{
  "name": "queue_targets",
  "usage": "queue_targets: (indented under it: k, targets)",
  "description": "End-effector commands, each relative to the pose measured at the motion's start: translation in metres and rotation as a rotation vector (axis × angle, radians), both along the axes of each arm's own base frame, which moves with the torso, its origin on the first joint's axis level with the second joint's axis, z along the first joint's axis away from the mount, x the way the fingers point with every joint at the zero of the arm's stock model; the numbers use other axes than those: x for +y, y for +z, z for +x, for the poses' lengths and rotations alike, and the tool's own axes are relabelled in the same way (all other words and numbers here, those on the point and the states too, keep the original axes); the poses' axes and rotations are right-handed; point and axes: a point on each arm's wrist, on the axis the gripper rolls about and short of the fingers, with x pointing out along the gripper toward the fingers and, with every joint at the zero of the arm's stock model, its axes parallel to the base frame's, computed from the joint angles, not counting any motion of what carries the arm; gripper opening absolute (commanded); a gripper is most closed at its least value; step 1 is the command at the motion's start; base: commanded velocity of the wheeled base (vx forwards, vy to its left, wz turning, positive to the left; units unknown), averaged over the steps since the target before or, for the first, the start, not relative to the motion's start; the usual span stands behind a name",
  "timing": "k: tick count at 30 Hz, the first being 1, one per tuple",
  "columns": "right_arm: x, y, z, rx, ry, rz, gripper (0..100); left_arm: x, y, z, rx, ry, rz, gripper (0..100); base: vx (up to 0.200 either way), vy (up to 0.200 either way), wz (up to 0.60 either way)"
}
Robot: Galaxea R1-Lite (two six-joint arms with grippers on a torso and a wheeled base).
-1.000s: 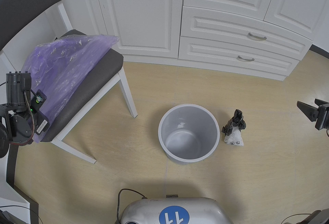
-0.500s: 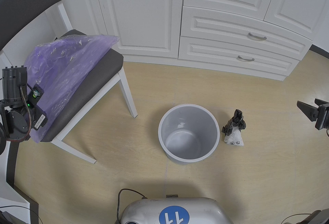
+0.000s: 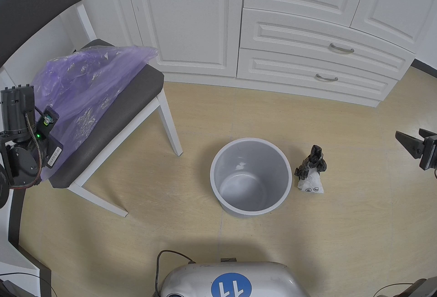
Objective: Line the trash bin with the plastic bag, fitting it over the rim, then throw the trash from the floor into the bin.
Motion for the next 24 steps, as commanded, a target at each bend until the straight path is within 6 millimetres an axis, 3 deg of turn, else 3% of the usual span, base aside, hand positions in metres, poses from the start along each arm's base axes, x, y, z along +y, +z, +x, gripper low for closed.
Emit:
queue_targets:
  k: [1, 11, 14, 20, 24]
  targets:
    - [0.000, 0.003, -0.003, -0.037, 0.002, 0.001, 100, 0.001, -0.007, -0.003, 0.000, 0.000, -0.005, 0, 0.000, 0.000, 0.00]
    - [0.003, 0.015, -0.030, -0.168, 0.034, -0.023, 100, 0.007, 0.006, -0.035, -0.128, -0.100, -0.087, 0, 0.000, 0.000, 0.00]
    - [0.007, 0.010, -0.034, -0.165, 0.070, -0.051, 100, 0.007, 0.010, -0.039, -0.152, -0.141, -0.108, 0, 0.000, 0.000, 0.00]
    - [0.010, 0.003, -0.034, -0.142, 0.097, -0.081, 100, -0.004, 0.017, -0.048, -0.218, -0.209, -0.174, 0, 0.000, 0.000, 0.00]
    - [0.026, -0.002, -0.037, -0.127, 0.254, -0.068, 100, -0.019, 0.022, -0.052, -0.268, -0.312, -0.285, 0, 0.000, 0.000, 0.00]
